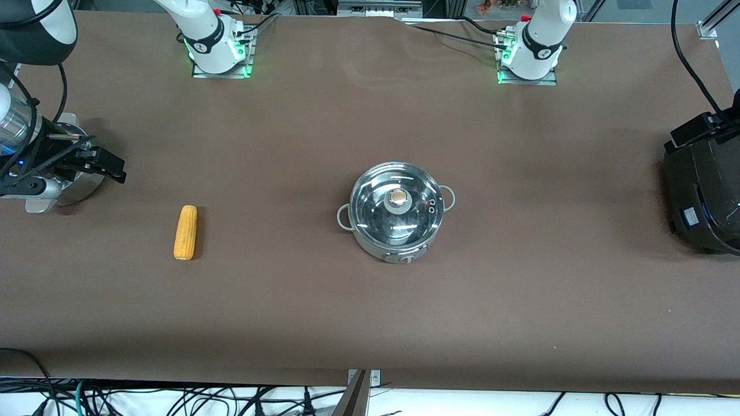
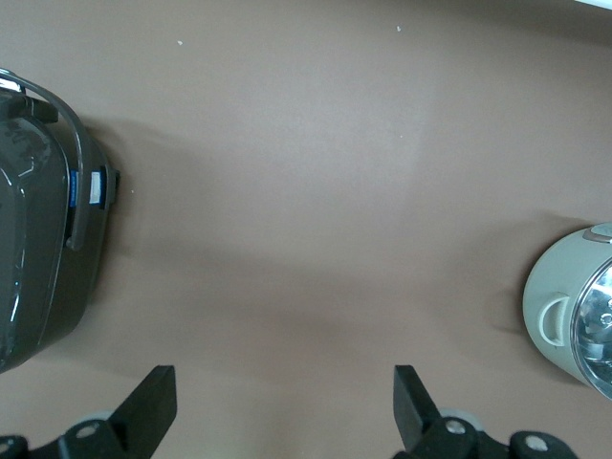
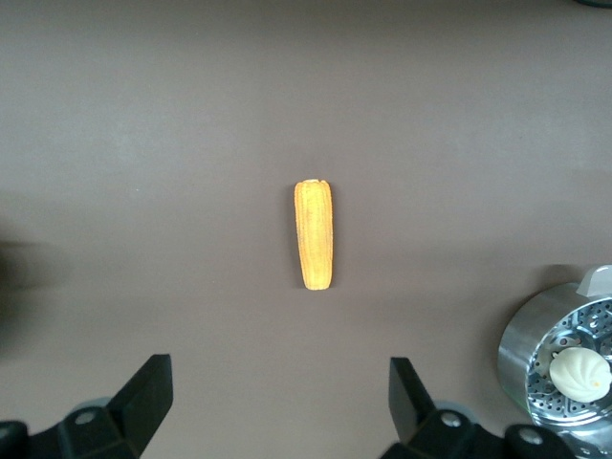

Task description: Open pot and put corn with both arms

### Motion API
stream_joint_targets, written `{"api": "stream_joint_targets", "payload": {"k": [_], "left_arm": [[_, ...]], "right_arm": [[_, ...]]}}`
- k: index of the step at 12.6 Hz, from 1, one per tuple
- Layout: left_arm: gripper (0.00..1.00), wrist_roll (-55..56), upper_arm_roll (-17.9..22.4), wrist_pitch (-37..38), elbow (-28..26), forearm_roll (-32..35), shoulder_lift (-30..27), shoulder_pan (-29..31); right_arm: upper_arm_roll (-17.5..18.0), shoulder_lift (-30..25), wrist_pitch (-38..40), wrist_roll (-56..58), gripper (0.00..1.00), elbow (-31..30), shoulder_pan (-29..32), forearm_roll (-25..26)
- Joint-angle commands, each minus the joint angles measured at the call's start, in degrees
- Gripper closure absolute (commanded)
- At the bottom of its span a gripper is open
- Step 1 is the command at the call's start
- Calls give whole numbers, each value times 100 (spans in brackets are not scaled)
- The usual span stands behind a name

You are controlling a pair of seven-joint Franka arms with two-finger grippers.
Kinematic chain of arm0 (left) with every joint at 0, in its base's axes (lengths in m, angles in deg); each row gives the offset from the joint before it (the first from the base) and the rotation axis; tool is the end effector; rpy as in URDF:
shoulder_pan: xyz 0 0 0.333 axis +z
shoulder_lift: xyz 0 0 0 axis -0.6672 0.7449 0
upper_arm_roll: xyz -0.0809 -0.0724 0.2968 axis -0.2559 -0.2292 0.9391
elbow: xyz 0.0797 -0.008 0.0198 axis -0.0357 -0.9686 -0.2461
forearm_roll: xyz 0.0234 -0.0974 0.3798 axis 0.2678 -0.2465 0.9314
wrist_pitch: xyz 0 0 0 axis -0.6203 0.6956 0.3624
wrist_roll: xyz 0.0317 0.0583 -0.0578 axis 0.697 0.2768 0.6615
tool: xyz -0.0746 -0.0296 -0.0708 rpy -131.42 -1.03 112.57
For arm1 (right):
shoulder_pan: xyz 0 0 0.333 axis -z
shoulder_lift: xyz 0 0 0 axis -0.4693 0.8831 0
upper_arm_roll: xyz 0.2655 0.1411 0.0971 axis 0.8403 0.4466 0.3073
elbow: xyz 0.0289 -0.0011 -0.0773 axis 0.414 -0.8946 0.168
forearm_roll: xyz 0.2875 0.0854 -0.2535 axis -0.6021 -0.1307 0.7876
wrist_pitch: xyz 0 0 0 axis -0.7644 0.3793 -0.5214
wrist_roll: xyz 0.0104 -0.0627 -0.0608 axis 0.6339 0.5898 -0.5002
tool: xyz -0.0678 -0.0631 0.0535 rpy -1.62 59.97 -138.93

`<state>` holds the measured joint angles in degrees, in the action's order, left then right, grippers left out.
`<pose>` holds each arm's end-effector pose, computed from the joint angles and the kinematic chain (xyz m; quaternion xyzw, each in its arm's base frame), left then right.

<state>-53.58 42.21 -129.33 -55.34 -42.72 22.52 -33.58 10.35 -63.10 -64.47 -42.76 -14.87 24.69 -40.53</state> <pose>0.5602 0.0460 0.6309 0.9929 0.1183 -0.0137 0.0053 0.6093 0.0344 0.5749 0.9998 -0.0104 0.0085 0.0118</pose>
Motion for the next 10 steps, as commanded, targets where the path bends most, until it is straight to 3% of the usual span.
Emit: {"api": "stream_joint_targets", "payload": {"k": [1,10], "left_arm": [[0,-63,20,55,64,-71,-14,17],[0,-55,20,64,20,-71,-14,61]], "right_arm": [[16,49,94,-65,0,126,-13,92],[16,58,94,-65,0,135,-4,92]]}}
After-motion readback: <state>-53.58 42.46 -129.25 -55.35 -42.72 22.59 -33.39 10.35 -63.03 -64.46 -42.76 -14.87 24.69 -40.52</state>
